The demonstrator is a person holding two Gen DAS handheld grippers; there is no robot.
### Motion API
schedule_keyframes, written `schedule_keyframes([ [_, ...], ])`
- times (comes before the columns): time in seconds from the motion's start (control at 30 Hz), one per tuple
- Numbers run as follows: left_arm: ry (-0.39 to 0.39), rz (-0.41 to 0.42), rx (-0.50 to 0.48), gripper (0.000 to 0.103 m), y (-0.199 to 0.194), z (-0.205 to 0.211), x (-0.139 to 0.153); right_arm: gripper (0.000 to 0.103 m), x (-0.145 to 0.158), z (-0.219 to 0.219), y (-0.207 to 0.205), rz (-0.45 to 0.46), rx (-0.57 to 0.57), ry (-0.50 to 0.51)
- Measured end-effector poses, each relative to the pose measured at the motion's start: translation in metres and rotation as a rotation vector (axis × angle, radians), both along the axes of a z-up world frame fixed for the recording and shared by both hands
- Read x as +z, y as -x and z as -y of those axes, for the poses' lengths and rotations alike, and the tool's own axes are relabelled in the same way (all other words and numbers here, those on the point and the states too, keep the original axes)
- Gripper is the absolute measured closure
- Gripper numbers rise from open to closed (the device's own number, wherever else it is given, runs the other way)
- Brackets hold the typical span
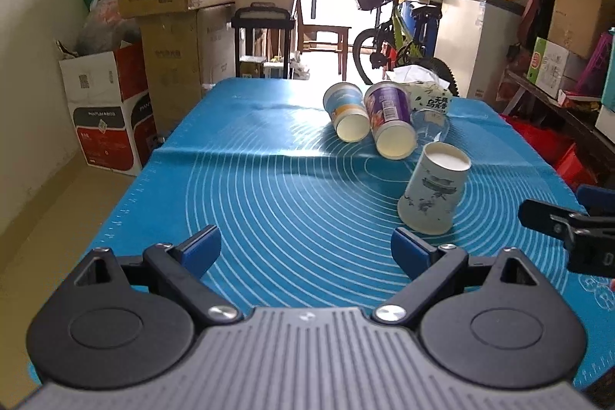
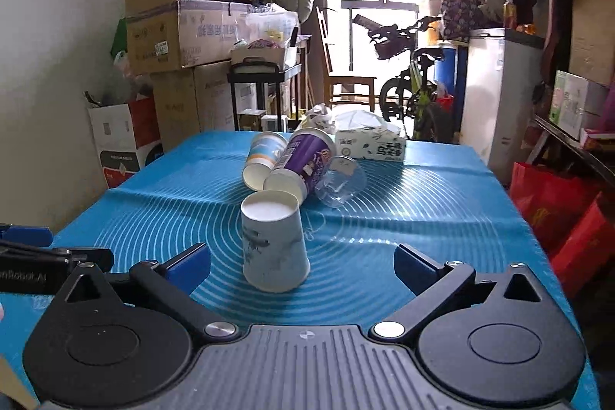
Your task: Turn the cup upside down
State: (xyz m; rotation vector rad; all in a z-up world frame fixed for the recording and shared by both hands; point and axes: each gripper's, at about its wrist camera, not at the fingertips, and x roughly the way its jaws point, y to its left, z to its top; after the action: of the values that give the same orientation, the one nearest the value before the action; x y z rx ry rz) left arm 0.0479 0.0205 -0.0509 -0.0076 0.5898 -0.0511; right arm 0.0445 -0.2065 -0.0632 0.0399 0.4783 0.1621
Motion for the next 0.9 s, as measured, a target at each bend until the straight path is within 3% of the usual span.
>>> schedule_keyframes([
  [0.4,-0.013,0.024,-0.018,0.009,0.043,0.002,0.009,0.000,0.004,0.000,0.058,-0.017,0.008,0.037],
  [0.9,-0.019,0.007,-0.054,0.009,0.063,0.009,0.003,0.000,0.001,0.005,0.085,-0.046,0.010,0.072],
])
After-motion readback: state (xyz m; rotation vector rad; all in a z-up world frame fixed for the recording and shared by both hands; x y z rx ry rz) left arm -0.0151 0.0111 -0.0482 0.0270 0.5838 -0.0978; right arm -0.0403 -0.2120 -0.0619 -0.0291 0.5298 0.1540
